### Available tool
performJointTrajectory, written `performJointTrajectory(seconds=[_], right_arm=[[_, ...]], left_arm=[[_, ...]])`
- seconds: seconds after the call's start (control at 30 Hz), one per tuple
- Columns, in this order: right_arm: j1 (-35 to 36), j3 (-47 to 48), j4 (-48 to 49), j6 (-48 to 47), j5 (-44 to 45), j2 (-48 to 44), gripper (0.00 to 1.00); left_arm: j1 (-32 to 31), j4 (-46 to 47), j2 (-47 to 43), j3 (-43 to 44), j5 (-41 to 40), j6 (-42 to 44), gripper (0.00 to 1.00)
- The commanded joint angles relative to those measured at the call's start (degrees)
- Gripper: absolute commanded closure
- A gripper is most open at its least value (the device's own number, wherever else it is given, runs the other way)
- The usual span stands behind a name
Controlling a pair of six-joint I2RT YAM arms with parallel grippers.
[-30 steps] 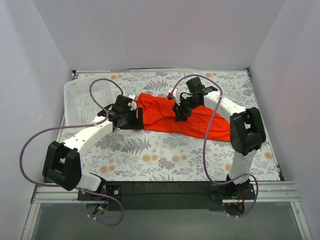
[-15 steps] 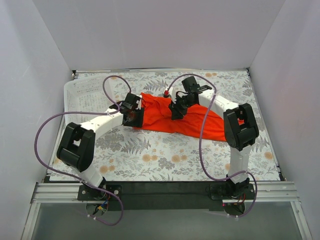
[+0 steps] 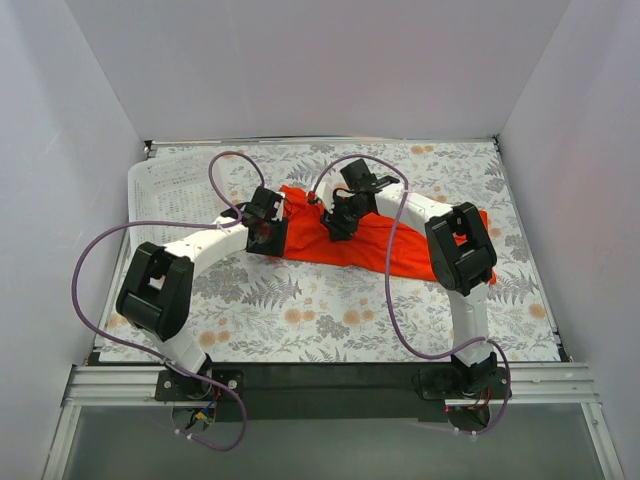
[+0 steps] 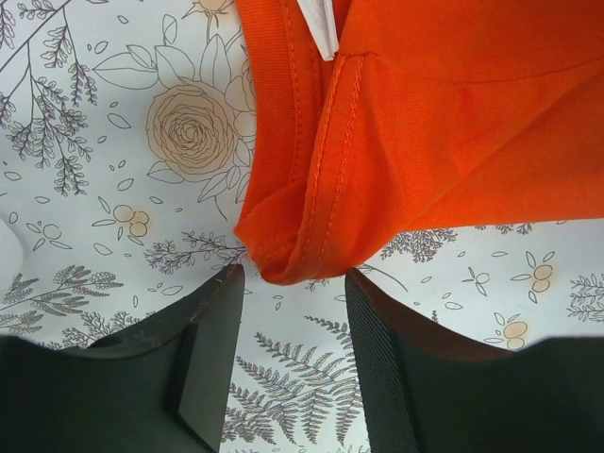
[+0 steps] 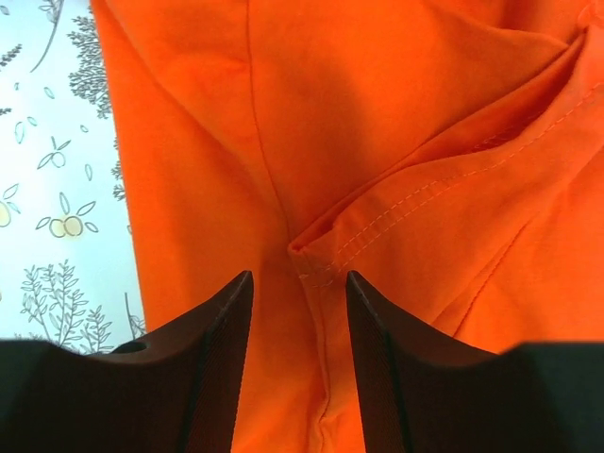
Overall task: Fold and stack the t-shirts
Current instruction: Fold the tshirt
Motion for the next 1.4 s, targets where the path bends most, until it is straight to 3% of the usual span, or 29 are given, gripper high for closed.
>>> performJointTrajectory(seconds=[0.0, 0.23, 0.33, 0.43, 0.53, 1.37], right_arm=[[0.25, 2.51, 2.26, 0.44, 1.98, 0.32, 0.57], [0.42, 2.42, 4.28, 1.58, 3.82, 0.67, 0.64], [0.42, 2.86, 4.45, 2.11, 4.27, 1.46, 0.72], [0.42, 2.60, 4.54, 2.81, 3.92, 1.28, 0.90], [0.33, 1.99, 5.16, 3.51, 3.83, -0.12, 0.99], [-6.17, -4.43, 16.76, 16.78, 20.25, -4.60, 0.99]], left_arm=[[-0.22, 0.49, 0.32, 1.52, -1.52, 0.99, 0.57], [-0.22, 0.49, 1.64, 1.52, -1.08, 1.17, 0.79], [-0.22, 0.49, 1.55, 1.52, -1.16, 1.26, 0.87], [-0.31, 0.40, 1.11, 1.44, -1.78, 1.35, 1.00], [-0.31, 0.14, 0.50, 1.35, -2.31, 1.61, 1.00], [-0.22, -3.81, 0.67, 5.30, -5.47, 5.04, 1.00]])
